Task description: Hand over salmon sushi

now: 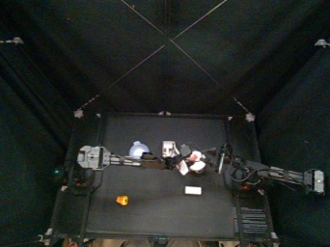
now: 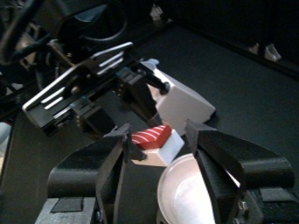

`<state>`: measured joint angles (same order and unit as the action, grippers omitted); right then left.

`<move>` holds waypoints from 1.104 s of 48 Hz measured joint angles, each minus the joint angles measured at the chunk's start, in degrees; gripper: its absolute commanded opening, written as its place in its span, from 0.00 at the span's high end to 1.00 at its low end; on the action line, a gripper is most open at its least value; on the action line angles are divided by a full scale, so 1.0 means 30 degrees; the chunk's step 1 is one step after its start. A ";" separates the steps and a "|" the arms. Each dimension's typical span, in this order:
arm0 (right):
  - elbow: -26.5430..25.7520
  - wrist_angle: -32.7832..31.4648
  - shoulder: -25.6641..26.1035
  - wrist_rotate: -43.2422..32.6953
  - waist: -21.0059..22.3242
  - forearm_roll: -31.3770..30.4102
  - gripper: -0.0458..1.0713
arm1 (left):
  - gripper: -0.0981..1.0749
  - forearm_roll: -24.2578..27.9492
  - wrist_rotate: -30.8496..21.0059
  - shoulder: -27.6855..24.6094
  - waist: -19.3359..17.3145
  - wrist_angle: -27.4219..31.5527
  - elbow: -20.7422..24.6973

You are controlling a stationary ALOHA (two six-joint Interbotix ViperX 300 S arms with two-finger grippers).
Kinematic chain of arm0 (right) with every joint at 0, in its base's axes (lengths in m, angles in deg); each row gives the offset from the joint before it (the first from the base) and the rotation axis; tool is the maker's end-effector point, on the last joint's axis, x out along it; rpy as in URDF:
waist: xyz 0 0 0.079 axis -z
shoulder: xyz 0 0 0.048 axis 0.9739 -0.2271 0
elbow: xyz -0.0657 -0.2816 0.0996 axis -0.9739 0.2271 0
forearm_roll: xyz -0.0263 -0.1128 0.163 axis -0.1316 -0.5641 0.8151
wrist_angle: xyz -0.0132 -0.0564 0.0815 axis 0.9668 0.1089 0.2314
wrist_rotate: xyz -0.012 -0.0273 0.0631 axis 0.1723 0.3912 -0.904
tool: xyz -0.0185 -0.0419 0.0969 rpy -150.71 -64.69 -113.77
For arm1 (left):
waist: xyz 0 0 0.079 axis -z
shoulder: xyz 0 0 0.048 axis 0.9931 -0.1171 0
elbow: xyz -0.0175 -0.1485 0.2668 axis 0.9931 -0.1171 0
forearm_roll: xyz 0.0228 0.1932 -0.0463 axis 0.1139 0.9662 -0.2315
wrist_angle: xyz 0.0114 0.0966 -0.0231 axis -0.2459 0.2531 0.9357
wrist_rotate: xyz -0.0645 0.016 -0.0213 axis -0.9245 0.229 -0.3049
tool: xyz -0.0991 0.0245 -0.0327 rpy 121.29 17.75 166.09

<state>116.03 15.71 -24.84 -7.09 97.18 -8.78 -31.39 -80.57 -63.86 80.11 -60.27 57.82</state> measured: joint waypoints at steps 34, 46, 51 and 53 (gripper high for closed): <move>0.0762 -0.2285 0.1055 0.0000 0.4014 0.1025 0.27 | 0.42 -0.0439 0.0029 -0.1816 -0.0293 0.0059 0.1553; 0.0762 -0.2285 0.1084 0.0029 0.4014 0.0996 0.30 | 0.42 -0.0498 0.0088 -0.1816 -0.0381 0.0176 0.1553; 0.0762 -0.2285 0.1084 0.0029 0.4014 0.0996 0.30 | 0.42 -0.0498 0.0264 -0.1816 -0.0352 0.0293 0.1553; 0.0762 -0.2285 0.1084 0.0059 0.4014 0.0967 0.30 | 0.42 -0.0498 0.0322 -0.1787 -0.0352 0.0381 0.1553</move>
<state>118.32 8.85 -21.58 -6.91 109.22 -5.88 -32.89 -79.60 -69.22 79.06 -59.12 62.48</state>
